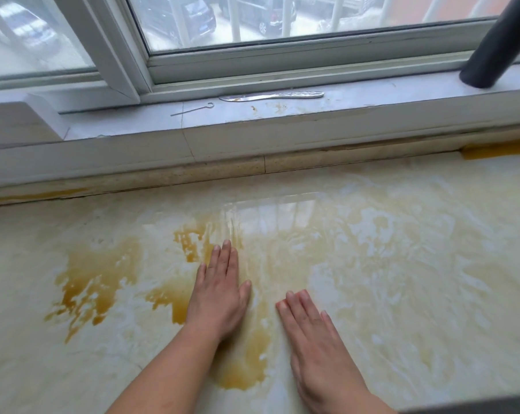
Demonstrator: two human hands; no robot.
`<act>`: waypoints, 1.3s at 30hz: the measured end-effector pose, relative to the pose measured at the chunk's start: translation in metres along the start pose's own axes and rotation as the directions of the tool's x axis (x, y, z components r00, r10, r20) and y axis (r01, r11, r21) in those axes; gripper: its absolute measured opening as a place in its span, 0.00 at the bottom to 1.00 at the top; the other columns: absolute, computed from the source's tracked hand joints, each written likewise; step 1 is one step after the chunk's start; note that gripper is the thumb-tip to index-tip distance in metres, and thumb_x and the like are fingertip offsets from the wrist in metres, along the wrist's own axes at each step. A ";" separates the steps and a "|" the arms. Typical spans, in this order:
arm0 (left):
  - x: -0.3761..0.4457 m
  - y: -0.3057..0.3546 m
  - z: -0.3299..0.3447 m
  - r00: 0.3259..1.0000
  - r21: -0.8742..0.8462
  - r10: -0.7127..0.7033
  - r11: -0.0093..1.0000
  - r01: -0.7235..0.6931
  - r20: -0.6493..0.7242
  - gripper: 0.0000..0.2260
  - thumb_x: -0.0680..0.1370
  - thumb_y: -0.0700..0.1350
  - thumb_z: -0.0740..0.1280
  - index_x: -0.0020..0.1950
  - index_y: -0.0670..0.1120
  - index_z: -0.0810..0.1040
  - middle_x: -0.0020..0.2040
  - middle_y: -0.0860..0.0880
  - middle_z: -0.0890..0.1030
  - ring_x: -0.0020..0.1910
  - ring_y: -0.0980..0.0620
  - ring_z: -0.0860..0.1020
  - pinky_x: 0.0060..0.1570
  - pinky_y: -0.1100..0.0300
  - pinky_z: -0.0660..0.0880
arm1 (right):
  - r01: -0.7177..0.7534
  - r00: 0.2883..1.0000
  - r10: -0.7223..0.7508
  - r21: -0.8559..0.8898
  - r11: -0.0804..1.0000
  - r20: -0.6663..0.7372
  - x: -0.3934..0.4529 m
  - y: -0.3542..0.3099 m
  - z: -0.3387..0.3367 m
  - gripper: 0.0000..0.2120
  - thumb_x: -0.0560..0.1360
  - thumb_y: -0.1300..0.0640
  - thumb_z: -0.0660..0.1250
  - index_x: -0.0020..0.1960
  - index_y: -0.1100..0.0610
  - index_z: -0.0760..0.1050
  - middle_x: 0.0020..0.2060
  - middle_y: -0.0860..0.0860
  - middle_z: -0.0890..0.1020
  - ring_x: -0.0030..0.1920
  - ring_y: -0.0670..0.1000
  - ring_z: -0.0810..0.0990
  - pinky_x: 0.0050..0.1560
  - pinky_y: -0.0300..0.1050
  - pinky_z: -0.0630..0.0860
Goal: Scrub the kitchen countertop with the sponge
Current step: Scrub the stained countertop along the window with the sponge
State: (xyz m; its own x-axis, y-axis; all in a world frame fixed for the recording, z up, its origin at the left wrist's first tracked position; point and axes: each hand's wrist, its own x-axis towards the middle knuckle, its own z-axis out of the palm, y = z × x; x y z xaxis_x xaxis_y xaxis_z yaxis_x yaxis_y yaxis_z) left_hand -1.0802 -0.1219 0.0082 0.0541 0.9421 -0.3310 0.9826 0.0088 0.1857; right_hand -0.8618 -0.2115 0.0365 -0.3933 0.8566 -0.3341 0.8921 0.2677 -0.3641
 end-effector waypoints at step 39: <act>-0.034 0.009 -0.007 0.979 -0.043 -0.100 0.993 0.109 0.177 0.39 0.84 0.62 0.53 0.84 0.46 0.34 0.82 0.49 0.27 0.82 0.47 0.31 0.81 0.42 0.39 | -0.339 0.932 0.359 0.219 0.915 -0.056 -0.017 0.010 -0.021 0.38 0.72 0.59 0.59 0.78 0.37 0.57 0.82 0.45 0.51 0.74 0.55 0.58 0.71 0.45 0.66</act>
State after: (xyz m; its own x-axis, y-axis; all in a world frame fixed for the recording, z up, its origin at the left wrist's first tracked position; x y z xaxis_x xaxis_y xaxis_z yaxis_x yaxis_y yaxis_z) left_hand -1.0746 -0.1514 0.0277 -0.0136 0.8623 -0.5062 0.9741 0.1258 0.1881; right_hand -0.8412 -0.2140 0.0568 -0.0340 0.9187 -0.3934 0.9006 -0.1425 -0.4105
